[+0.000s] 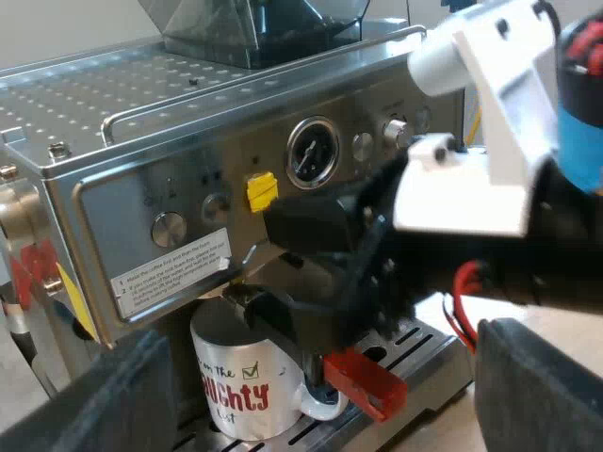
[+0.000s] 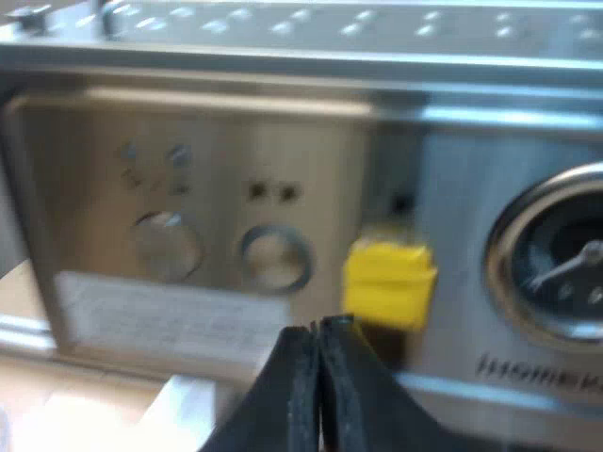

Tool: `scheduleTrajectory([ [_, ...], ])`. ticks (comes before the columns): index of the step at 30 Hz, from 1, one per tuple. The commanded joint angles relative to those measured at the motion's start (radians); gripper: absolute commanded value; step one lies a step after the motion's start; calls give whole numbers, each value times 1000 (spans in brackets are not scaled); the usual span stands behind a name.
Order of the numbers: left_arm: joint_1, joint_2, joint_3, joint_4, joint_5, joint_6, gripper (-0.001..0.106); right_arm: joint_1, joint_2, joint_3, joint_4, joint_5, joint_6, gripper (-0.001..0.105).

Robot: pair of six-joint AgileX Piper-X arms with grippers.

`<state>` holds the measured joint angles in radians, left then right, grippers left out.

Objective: Place mug into machine

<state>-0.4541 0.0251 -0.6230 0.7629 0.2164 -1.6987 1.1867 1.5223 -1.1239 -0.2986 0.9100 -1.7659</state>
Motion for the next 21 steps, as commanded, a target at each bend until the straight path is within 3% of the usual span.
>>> scheduleTrajectory([
  [1, -5, -5, -5, 4, 6, 0, 67, -26, -2, -13, -12, 0, -18, 0],
  [12, -5, -5, -5, 4, 27, 0, 67, -117, 25, -16, -19, -78, -18, 0],
  [17, -5, -5, -5, 4, 27, 0, 67, -125, 35, -16, -20, 13, -18, 0],
  [21, -5, -5, -5, 4, 27, 0, 67, -125, 35, -16, -21, 21, -18, 0],
])
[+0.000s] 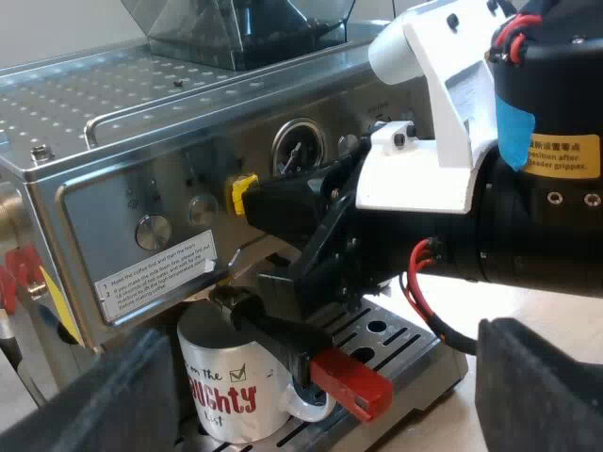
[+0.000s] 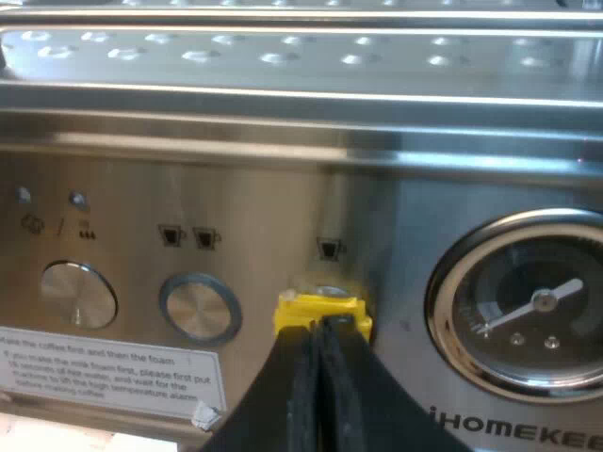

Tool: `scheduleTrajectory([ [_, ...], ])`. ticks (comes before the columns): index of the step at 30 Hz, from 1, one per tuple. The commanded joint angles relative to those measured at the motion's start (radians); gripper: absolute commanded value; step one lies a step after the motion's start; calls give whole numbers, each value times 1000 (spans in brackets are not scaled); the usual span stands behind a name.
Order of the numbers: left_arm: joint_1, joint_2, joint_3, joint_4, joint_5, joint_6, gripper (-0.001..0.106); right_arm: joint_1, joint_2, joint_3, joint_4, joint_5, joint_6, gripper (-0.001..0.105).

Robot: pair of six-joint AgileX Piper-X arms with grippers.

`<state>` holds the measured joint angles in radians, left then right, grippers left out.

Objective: Place mug into machine

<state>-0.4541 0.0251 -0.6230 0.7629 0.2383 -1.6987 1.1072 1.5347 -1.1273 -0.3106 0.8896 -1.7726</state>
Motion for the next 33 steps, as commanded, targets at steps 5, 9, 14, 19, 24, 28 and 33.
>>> scheduleTrajectory([
  [5, -5, -5, -5, 4, 5, 0, 67, -41, 16, -13, -7, 33, -11, 0],
  [9, -5, -5, -5, 4, 5, 0, 67, -5, -13, -13, 29, 26, -19, 0],
  [14, -5, -5, -5, 2, 5, 0, 67, 127, -123, -13, 272, -37, -26, 5],
  [19, -5, -5, -5, 2, -2, 0, 67, 202, -199, -13, 432, -39, 76, 51],
  [24, -5, -5, -5, 0, -26, -4, 68, 224, -290, -13, 600, -77, 119, 95],
  [28, -5, 9, -5, -32, -61, -18, 68, 220, -324, -13, 646, -107, 119, 97],
  [33, -5, 90, -45, -80, -134, -59, 68, 104, -473, -13, 830, -195, 124, 97],
])
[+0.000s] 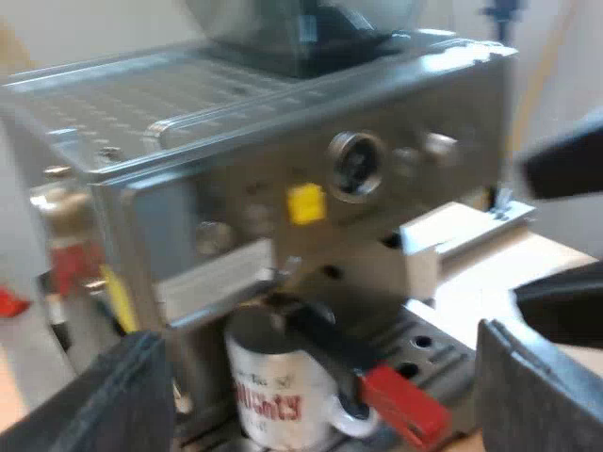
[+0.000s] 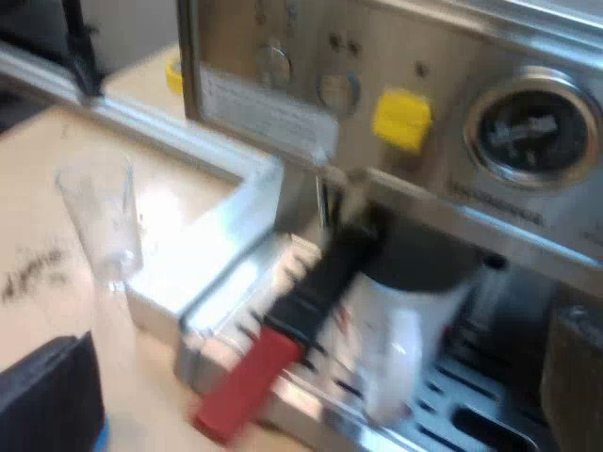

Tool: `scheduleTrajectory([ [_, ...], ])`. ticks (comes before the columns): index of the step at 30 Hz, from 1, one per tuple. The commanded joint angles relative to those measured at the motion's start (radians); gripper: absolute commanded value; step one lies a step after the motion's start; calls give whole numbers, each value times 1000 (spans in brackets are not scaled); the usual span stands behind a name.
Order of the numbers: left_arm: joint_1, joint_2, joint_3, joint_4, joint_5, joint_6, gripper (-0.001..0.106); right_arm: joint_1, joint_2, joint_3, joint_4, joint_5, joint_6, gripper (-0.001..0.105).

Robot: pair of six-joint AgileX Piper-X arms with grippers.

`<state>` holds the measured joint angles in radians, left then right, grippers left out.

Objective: Place mug into machine

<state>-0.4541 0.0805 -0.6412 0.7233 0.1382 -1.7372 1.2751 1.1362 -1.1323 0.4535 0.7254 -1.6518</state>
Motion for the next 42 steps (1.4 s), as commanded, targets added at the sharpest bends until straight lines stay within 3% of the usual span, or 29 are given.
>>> scheduleTrajectory([
  [1, -5, 57, -43, -51, -34, -20, 68, -107, -102, -8, 88, -61, 3, 97],
  [9, 36, 264, -213, -48, -59, -55, 68, -387, -284, -8, 188, -204, -11, 97],
  [16, 210, 435, -320, -49, 15, -54, 68, -697, -434, -8, 332, -306, -11, 97],
  [20, 300, 459, -337, -59, 17, -54, 68, -846, -492, -8, 370, -383, -41, 97],
  [23, 331, 451, -337, -65, 13, -54, 68, -943, -514, -8, 387, -412, -83, 97],
  [26, 333, 414, -337, -46, -50, -52, 68, -1002, -525, -8, 404, -457, -90, 97],
  [27, 333, 407, -337, -46, -59, -52, 68, -1100, -540, -8, 438, -518, -98, 97],
  [29, 333, 391, -337, -42, -72, -46, 68, -1141, -547, -8, 449, -518, -120, 97],
  [31, 333, 312, -337, -42, -105, 13, 68, -1188, -549, -8, 441, -518, -145, 97],
  [33, 333, 266, -337, -39, -105, 20, 68, -1246, -548, -3, 426, -524, -143, 97],
  [37, 333, 191, -337, -19, -109, 18, 68, -1295, -559, -3, 432, -532, -141, 97],
  [42, 333, 59, -337, 58, -213, 18, 67, -1299, -659, -3, 469, -578, -202, 97],
])
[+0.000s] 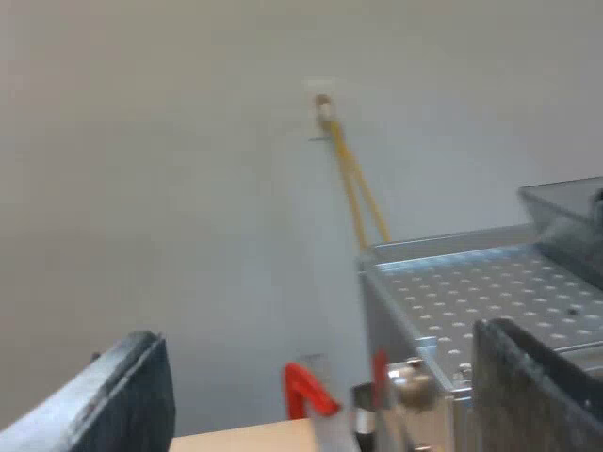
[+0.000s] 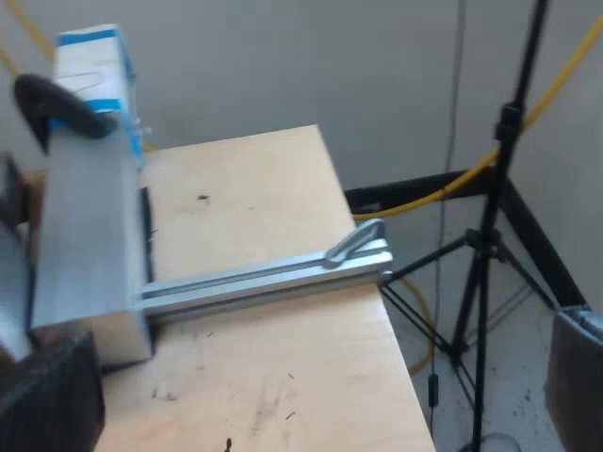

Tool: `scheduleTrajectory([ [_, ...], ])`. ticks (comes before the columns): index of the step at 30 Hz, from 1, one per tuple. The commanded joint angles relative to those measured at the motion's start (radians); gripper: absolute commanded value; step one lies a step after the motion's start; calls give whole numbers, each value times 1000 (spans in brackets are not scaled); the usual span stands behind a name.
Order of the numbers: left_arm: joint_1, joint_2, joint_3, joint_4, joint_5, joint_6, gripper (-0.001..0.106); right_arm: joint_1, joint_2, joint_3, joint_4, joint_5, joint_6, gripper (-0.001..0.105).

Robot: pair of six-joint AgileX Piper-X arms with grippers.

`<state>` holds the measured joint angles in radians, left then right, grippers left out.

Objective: Place mug into machine

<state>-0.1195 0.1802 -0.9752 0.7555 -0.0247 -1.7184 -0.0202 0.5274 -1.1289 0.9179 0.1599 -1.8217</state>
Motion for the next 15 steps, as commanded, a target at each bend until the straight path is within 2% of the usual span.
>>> scheduleTrajectory([
  [1, -2, -55, -3, 32, -51, -1, 67, -4, -66, -6, 9, -11, -36, 97],
  [12, -2, -283, -5, 273, -54, -1, 67, -4, -353, -6, 107, -8, -37, 97],
  [15, -2, -320, -5, 309, -54, -1, 67, -4, -422, -6, 134, -8, -37, 97],
])
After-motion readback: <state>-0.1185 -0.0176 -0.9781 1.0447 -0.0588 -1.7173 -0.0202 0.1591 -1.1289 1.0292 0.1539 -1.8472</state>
